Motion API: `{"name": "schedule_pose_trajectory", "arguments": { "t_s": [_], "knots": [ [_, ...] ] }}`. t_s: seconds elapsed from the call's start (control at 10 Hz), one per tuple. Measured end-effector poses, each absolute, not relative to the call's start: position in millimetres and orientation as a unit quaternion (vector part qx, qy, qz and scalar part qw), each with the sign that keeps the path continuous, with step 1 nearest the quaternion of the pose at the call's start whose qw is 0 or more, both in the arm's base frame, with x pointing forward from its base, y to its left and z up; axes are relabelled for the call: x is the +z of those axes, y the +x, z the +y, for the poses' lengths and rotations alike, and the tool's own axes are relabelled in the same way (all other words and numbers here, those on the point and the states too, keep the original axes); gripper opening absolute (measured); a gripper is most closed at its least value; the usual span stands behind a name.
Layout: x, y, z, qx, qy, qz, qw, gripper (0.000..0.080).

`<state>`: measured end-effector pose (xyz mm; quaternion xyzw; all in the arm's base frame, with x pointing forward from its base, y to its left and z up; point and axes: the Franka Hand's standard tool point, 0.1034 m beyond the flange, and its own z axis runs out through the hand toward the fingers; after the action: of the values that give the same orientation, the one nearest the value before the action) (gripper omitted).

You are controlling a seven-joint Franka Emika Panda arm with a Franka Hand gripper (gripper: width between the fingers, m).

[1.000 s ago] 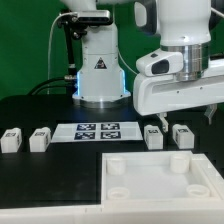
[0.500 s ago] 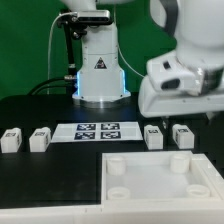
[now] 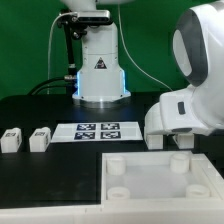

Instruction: Assemble one leg

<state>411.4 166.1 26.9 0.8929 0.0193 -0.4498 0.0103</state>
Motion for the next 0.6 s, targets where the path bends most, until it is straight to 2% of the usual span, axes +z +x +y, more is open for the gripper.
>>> {"name": "schedule_pose_trajectory", "arguments": {
  "t_s": [0.1,0.3,0.6],
  "knots": [
    [25.4,402,168,-0.471,0.882,-0.002,0.017,0.0649],
    [12.7,394,173,-0.457,0.889,0.001,0.014,0.0649],
    [4.9,384,175,-0.444,0.896,0.004,0.016,0.0649]
  ]
}}
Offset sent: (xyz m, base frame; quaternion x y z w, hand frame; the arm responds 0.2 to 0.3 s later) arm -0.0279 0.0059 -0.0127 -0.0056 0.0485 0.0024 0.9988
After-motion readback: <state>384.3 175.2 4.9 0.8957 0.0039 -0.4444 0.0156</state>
